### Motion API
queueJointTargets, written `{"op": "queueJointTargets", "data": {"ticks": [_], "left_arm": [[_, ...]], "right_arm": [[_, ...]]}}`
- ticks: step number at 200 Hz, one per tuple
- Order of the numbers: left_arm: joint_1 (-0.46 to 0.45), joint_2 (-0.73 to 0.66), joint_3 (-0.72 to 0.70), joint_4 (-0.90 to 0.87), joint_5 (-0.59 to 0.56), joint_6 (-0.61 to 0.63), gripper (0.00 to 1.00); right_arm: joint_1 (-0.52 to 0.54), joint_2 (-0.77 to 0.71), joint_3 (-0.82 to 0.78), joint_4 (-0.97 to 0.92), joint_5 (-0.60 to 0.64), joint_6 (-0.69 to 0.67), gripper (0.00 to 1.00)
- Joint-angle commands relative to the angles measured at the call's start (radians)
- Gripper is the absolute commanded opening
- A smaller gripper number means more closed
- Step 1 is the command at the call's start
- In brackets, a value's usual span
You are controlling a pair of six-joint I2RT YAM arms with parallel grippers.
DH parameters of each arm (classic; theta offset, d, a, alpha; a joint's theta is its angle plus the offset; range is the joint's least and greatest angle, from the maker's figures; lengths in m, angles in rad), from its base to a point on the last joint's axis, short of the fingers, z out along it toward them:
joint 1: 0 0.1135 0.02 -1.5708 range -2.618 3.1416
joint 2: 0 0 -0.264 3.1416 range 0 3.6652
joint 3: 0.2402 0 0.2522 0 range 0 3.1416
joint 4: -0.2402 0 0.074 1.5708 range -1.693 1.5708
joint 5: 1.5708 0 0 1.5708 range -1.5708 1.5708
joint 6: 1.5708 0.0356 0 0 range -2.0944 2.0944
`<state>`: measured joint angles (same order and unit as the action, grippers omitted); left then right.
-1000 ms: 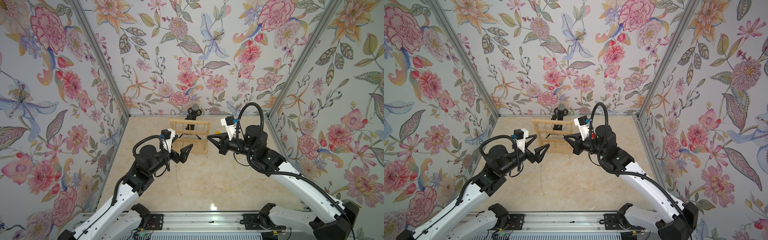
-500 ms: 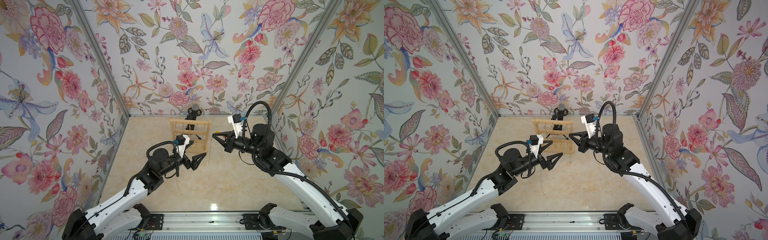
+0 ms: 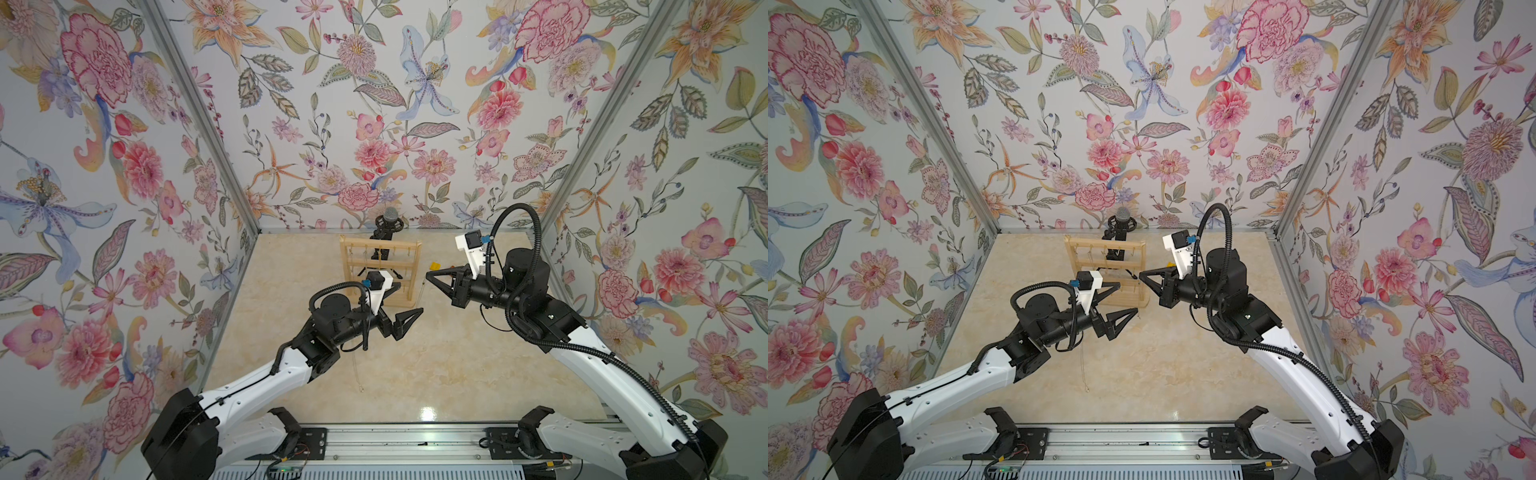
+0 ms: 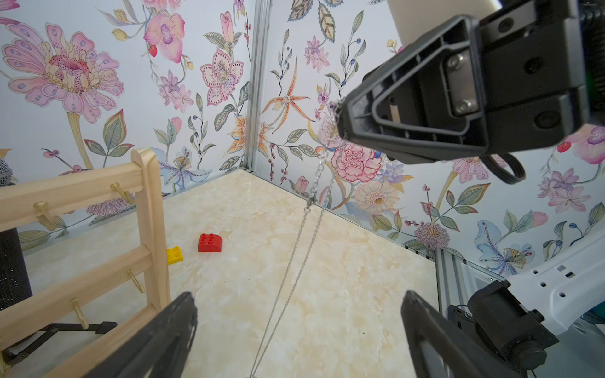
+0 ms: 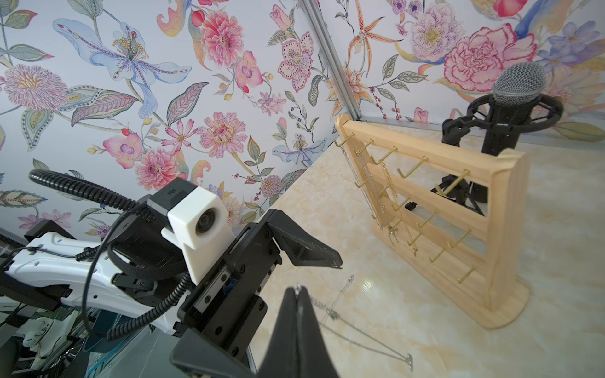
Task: Take the necklace off the jewelry display stand
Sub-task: Place the necklace at the center of the board.
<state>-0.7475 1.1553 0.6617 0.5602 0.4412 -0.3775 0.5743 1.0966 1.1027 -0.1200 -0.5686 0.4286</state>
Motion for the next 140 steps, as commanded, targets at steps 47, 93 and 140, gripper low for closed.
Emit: {"op": "queueJointTargets", "data": {"ticks": [47, 93, 140], "left_arm": [[-0.013, 0.08, 0.074, -0.001, 0.017, 0.081, 0.95], [-0.013, 0.166, 0.117, 0.018, 0.07, 0.056, 0.84], [-0.013, 0.217, 0.13, 0.053, 0.141, 0.046, 0.72]], "right_arm": [[-0.003, -0.027, 0.0, -0.013, -0.059, 0.031, 0.0], [-0.004, -0.04, 0.005, -0.018, -0.068, 0.036, 0.0], [-0.005, -0.053, 0.011, -0.033, -0.062, 0.033, 0.0]]}}
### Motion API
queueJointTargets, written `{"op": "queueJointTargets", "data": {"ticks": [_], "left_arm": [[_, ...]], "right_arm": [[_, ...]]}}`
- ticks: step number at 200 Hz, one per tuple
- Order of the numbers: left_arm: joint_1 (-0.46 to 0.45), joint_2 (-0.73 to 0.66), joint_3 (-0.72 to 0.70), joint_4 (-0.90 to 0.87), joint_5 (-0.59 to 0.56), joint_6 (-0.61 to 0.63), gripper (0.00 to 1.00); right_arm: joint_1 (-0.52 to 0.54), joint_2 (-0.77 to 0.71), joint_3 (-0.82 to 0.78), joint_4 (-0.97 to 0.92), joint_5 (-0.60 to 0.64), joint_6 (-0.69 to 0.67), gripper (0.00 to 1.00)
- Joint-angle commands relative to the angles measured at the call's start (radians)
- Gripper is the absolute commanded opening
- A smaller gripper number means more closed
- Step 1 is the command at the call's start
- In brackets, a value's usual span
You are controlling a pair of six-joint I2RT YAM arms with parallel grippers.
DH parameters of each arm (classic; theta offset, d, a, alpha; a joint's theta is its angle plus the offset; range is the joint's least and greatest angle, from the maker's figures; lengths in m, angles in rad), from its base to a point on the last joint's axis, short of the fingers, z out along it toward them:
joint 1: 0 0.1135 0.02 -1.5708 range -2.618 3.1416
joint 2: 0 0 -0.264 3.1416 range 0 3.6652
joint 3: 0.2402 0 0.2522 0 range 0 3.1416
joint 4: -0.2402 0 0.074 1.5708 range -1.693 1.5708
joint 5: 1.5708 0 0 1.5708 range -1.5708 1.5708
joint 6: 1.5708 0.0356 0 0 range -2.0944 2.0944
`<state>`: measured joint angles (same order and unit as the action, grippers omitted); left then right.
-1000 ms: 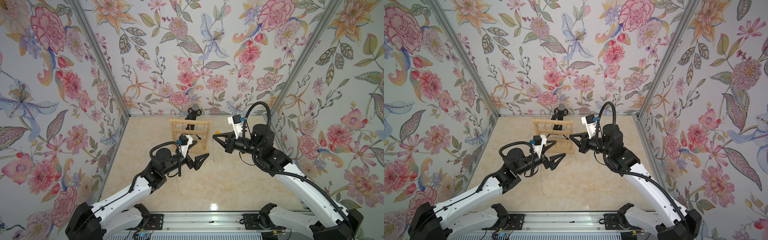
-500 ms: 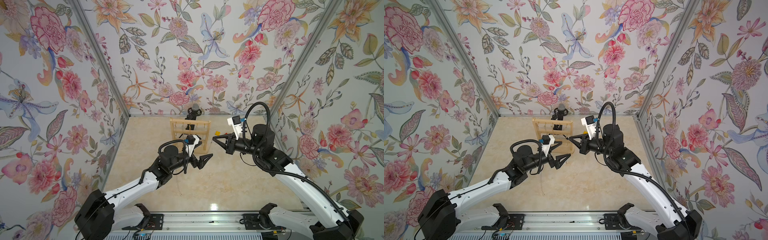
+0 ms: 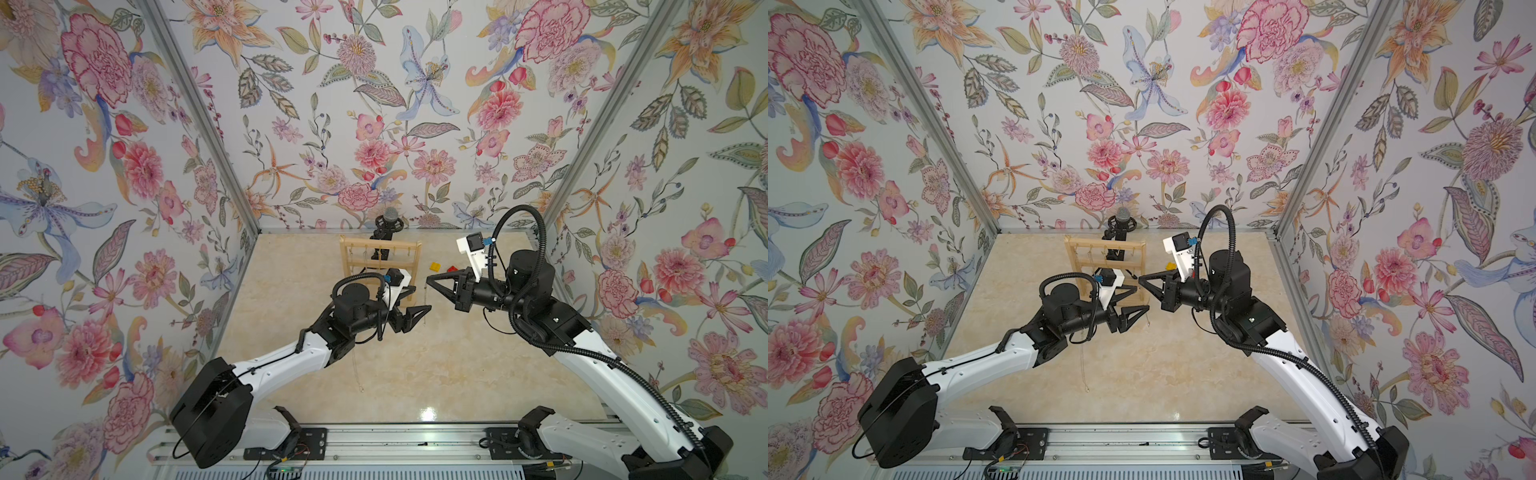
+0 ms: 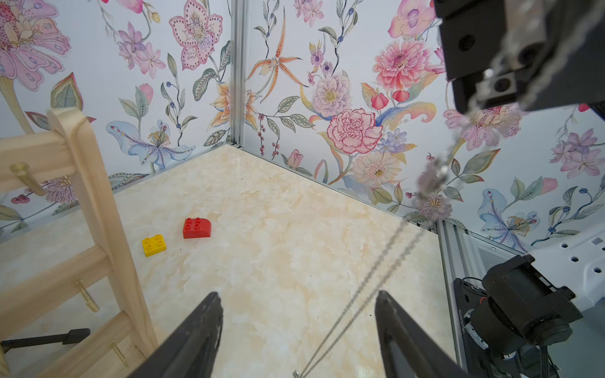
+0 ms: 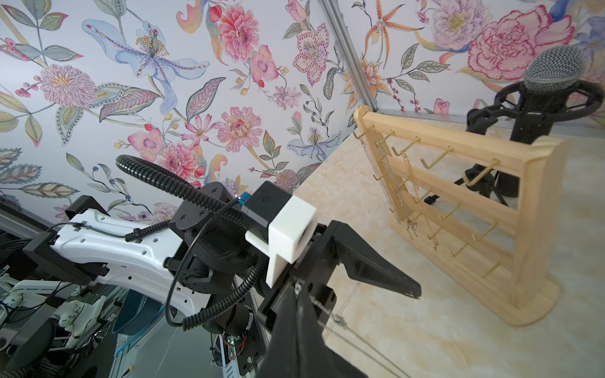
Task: Take the necklace off the jewelry display stand
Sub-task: Place the necklace at the center of the board.
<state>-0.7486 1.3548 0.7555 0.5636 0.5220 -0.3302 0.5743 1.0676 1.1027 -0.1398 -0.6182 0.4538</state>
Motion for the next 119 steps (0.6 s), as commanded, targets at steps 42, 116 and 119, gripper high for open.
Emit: {"op": "queueJointTargets", "data": {"ticks": [42, 116, 119], "left_arm": [[-0.012, 0.053, 0.018, 0.075, 0.086, -0.007, 0.64], [-0.012, 0.111, -0.043, 0.186, 0.147, -0.071, 0.48], [-0.012, 0.114, -0.046, 0.191, 0.149, -0.075, 0.47]], "right_arm": [[-0.006, -0.029, 0.021, -0.022, -0.008, 0.004, 0.0], [-0.017, -0.041, 0.033, -0.033, -0.005, -0.001, 0.0], [-0.017, -0.041, 0.034, -0.033, -0.004, -0.002, 0.0]]}}
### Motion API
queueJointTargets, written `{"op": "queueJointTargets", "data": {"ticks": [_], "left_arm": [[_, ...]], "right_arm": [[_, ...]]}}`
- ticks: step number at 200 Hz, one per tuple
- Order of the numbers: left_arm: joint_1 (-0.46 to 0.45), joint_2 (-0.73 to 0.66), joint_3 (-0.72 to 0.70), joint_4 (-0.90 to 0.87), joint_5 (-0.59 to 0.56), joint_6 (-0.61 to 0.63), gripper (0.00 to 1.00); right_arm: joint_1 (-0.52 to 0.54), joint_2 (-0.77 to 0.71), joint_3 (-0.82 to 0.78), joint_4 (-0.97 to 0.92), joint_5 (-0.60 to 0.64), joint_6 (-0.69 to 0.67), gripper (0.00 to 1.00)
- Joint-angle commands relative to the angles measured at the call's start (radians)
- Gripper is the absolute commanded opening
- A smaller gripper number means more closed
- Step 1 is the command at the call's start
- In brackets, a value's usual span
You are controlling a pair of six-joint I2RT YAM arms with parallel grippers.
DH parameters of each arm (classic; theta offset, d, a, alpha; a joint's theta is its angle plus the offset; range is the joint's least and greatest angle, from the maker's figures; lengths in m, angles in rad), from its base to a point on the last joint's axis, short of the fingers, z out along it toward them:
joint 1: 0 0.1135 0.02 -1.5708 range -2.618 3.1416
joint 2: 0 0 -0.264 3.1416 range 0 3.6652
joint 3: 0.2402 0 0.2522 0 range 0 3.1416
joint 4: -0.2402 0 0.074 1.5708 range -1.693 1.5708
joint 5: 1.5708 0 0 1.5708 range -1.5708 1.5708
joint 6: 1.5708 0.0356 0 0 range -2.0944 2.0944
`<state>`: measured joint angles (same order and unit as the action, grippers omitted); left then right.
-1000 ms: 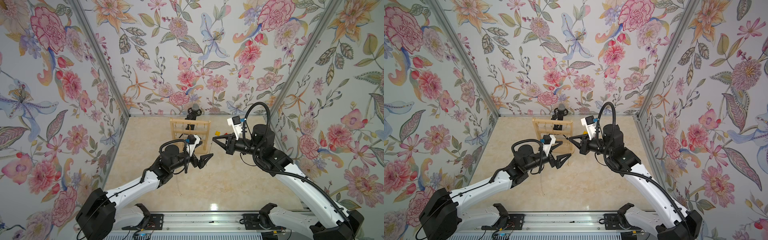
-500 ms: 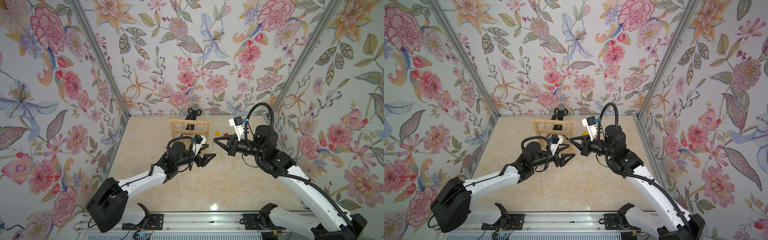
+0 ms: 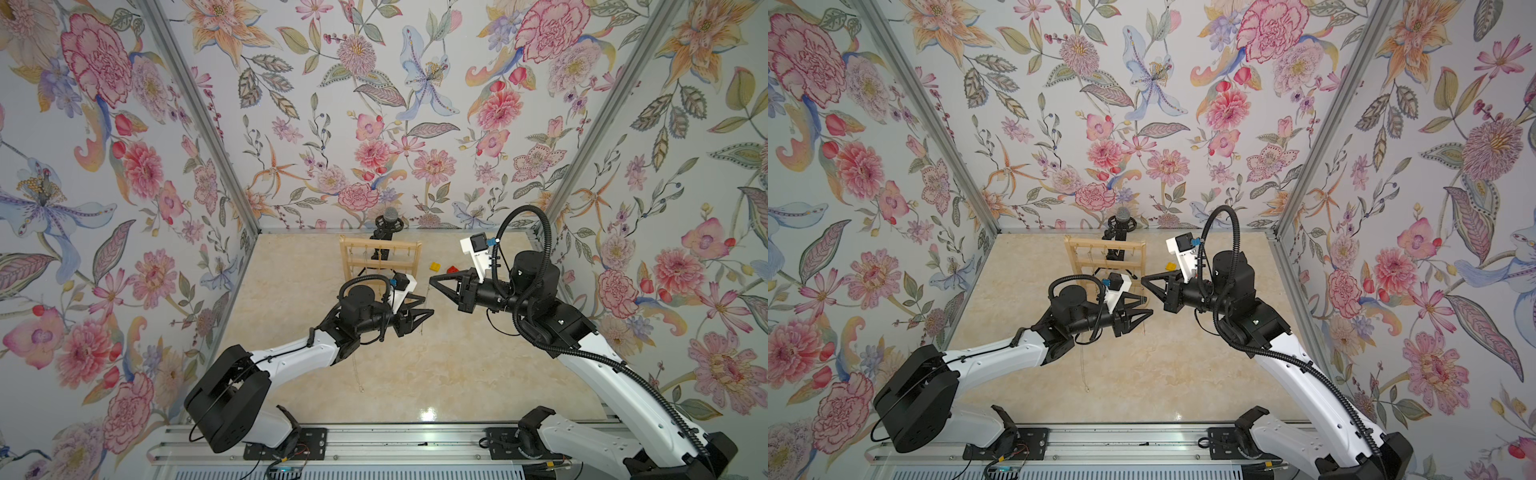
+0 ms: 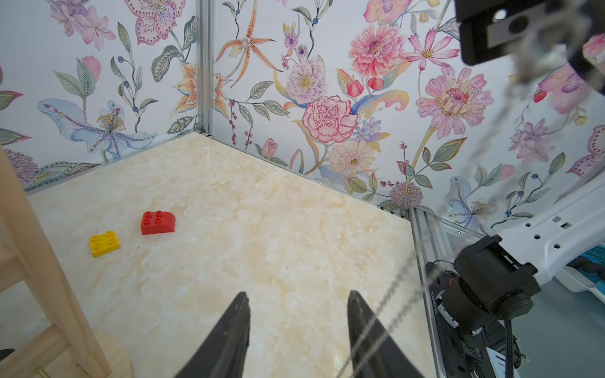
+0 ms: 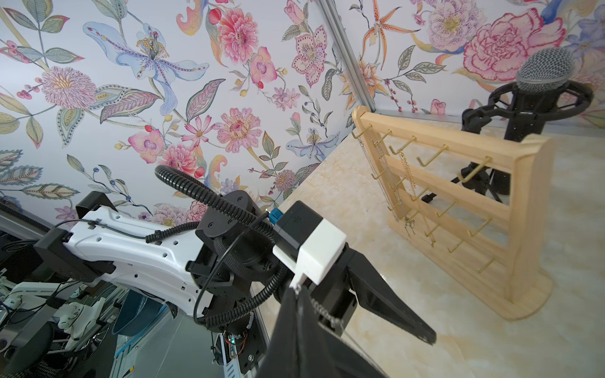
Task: Take the necklace off the jewelry display stand
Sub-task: Place the necklace at the center of the board.
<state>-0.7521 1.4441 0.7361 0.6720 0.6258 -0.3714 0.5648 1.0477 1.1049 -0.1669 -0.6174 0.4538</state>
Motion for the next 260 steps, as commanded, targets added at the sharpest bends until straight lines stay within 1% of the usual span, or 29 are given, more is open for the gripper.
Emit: {"op": "queueJointTargets", "data": {"ticks": [1, 53, 78, 105, 112, 165, 192, 215, 238, 260], "left_arm": [[-0.009, 0.026, -0.027, 0.084, 0.046, -0.035, 0.47], [-0.013, 0.083, -0.047, 0.149, 0.066, -0.073, 0.41], [-0.016, 0.105, -0.049, 0.161, 0.069, -0.079, 0.4], [-0.016, 0.113, -0.052, 0.169, 0.071, -0.084, 0.37], [-0.016, 0.15, -0.054, 0.171, 0.072, -0.086, 0.36], [-0.018, 0.187, -0.058, 0.194, 0.081, -0.106, 0.33], [-0.019, 0.194, -0.056, 0.204, 0.083, -0.114, 0.24], [-0.02, 0.196, -0.05, 0.199, 0.084, -0.113, 0.21], [-0.022, 0.197, -0.047, 0.196, 0.085, -0.113, 0.12], [-0.024, 0.195, -0.047, 0.191, 0.084, -0.114, 0.06]], "right_arm": [[-0.009, -0.021, 0.032, -0.006, -0.005, -0.002, 0.0], [-0.018, -0.029, 0.03, -0.014, -0.006, -0.004, 0.0], [-0.021, -0.03, 0.031, -0.016, -0.007, -0.004, 0.0], [-0.025, -0.035, 0.032, -0.02, -0.008, -0.004, 0.0], [-0.026, -0.035, 0.033, -0.02, -0.009, -0.004, 0.0], [-0.033, -0.043, 0.032, -0.026, -0.011, -0.009, 0.0], [-0.037, -0.044, 0.033, -0.028, -0.013, -0.01, 0.0], [-0.038, -0.046, 0.032, -0.029, -0.013, -0.011, 0.0], [-0.04, -0.047, 0.03, -0.032, -0.013, -0.011, 0.0], [-0.041, -0.051, 0.027, -0.034, -0.013, -0.013, 0.0]]}}
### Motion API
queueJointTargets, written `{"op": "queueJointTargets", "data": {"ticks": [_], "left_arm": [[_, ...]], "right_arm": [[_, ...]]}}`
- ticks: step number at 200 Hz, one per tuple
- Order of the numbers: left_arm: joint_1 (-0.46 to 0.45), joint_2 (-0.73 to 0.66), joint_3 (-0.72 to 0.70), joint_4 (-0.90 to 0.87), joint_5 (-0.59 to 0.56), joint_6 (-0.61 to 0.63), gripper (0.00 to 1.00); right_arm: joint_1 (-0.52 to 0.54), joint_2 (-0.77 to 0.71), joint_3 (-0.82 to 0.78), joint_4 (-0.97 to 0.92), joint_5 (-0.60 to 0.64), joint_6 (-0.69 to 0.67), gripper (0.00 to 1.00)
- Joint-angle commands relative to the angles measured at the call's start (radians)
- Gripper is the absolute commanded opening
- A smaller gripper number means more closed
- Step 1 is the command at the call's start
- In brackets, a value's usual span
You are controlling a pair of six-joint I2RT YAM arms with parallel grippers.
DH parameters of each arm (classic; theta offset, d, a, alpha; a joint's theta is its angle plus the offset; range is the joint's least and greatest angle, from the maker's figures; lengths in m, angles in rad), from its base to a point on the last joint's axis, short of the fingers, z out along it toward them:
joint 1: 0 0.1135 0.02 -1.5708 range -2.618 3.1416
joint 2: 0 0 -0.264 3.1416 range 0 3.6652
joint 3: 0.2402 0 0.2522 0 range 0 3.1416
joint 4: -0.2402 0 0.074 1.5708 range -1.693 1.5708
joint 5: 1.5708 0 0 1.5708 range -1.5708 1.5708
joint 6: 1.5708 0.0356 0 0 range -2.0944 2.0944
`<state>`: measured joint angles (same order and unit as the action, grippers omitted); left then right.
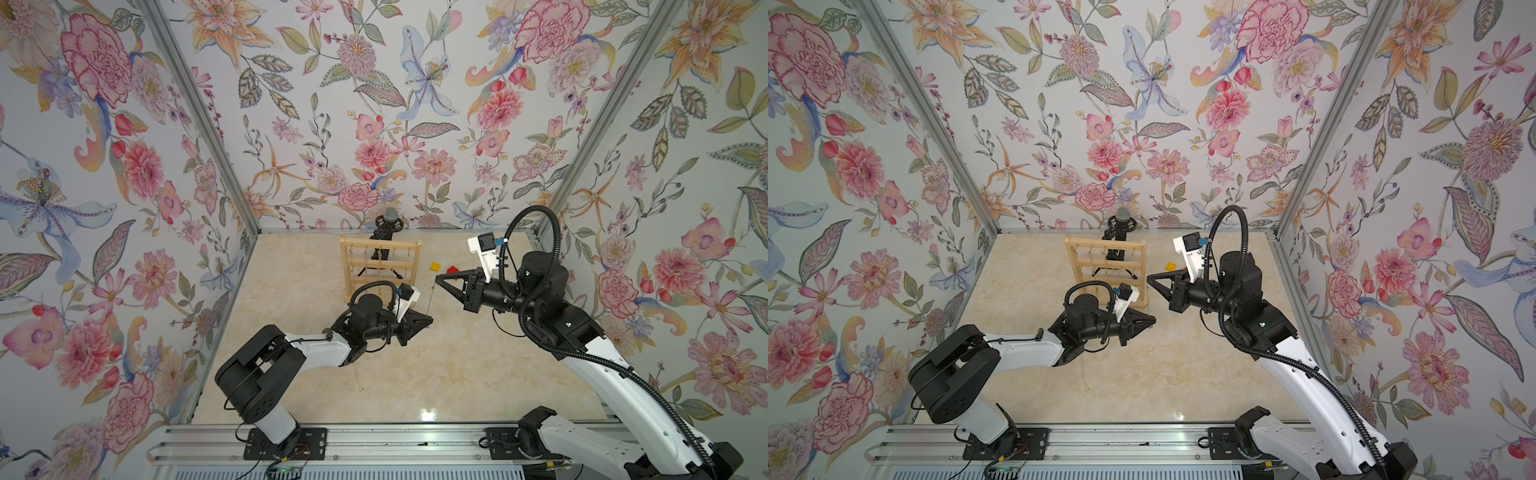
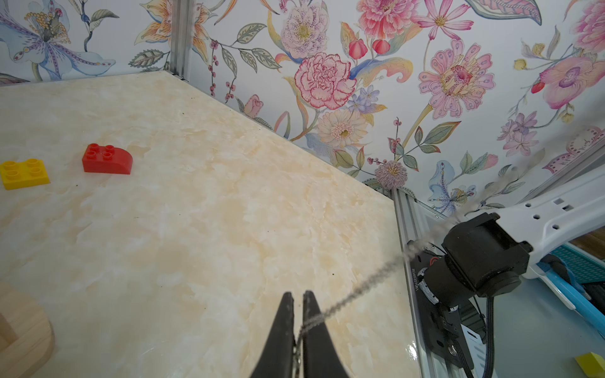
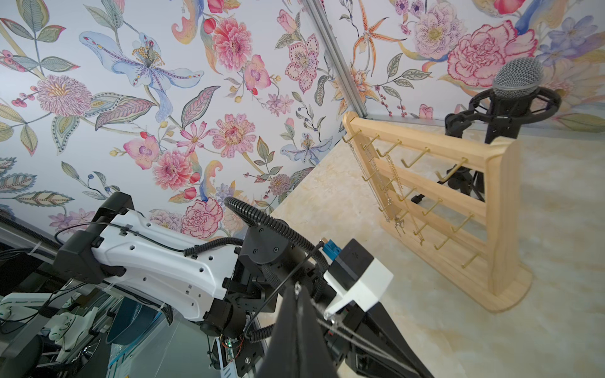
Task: Take the necklace off the jewelry display stand
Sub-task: Place the necklace at the center of the board.
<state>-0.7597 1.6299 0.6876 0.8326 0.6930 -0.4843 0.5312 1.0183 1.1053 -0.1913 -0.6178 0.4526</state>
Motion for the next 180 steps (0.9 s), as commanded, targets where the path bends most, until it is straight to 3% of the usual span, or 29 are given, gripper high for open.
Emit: {"op": "queueJointTargets", "data": {"ticks": [1, 90, 180], "left_arm": [[-0.016, 0.009, 0.002, 0.03, 0.017, -0.001, 0.06], [-0.039, -0.056, -0.028, -0.048, -0.058, -0.016, 0.0], [-0.069, -0.284, -0.125, -0.137, -0.157, -0.083, 0.01]], "right_arm": [[-0.008, -0.021, 0.027, -0.01, -0.013, -0.012, 0.0], [-0.014, -0.021, 0.022, -0.011, -0.011, -0.021, 0.0], [0.008, 0.003, 0.026, -0.011, 0.018, -0.025, 0.0]]}}
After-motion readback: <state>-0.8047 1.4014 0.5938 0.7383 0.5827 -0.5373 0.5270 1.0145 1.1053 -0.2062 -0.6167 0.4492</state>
